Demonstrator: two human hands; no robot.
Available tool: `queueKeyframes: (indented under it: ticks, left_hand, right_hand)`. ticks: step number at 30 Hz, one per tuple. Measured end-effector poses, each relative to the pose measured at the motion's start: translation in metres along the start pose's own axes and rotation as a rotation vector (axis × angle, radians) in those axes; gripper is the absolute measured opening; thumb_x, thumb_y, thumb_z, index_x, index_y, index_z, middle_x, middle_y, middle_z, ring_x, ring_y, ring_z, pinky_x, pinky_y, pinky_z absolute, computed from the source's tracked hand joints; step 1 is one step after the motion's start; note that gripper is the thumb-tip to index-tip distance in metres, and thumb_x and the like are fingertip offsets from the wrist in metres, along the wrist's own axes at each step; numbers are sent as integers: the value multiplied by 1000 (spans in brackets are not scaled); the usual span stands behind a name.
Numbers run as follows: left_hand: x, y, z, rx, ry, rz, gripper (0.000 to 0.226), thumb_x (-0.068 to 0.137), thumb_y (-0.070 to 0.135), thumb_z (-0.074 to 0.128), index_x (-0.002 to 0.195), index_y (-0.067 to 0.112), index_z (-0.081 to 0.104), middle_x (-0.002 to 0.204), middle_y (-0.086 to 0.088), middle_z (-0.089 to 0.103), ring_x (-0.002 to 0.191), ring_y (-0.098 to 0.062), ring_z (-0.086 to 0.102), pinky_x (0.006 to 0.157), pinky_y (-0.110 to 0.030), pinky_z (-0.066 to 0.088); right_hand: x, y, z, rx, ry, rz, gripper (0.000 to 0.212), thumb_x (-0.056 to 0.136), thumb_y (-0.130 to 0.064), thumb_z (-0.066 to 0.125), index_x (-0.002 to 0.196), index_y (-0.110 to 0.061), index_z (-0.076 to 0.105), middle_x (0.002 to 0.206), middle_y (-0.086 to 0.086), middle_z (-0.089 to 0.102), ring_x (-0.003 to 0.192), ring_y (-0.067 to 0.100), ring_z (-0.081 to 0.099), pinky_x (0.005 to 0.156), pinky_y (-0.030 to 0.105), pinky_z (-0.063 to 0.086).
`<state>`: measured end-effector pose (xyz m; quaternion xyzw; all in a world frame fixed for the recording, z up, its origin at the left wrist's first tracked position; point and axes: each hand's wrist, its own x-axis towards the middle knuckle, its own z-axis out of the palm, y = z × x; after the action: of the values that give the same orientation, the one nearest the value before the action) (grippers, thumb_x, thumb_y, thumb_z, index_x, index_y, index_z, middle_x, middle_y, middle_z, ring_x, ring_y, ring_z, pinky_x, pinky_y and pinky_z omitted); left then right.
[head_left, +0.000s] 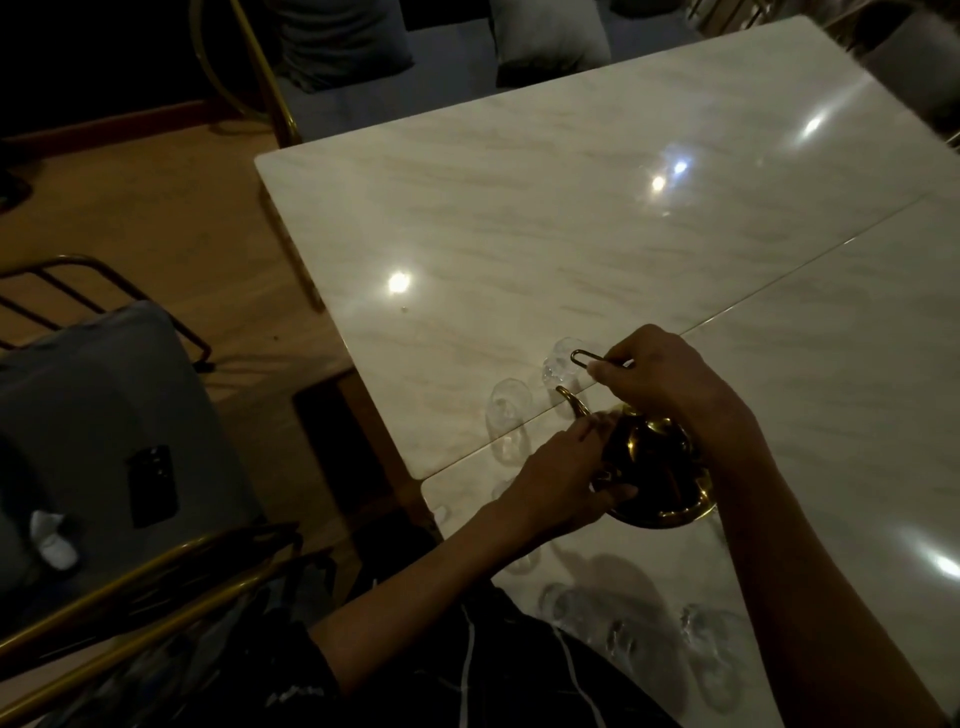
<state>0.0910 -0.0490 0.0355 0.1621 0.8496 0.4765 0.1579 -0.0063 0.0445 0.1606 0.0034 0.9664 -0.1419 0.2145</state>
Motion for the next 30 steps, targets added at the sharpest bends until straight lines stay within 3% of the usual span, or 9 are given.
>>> queueKeyframes:
  ticks: [5,9,18,30]
  left_hand:
    - [-1,8,-2,-3,29,41,80,91,41,71,156,17,30,153,-8,43,134,-26,51,104,-46,52]
    - [-2,13,-3,-6,46,74,79,91,41,70,155,17,32,152,-8,44,135,-26,50,104,-45,52]
    - [-4,24,-6,1,84,117,80,91,42,70,156,17,30,150,-8,46,132,-26,52,101,-47,53]
    - [-10,37,-11,10,125,164,83,91,38,72,157,18,27,151,-9,45,133,-25,52,99,-46,54]
  right_hand:
    - [-6,-1,-9,-22,-9,10,29,91,-36,62,92,-11,79,82,11,74,73,19,67,60,21,45]
    - [-10,-3,-16,-17,5,5,31,91,-37,62,92,-10,78,80,10,74,73,19,67,64,26,49]
    - [-25,-12,-34,-17,8,-21,30,91,-37,62,96,-12,78,82,10,74,80,23,70,59,17,41]
    - [-38,-19,-48,-46,9,-40,29,91,-36,62,97,-12,78,80,11,74,76,22,70,68,28,50]
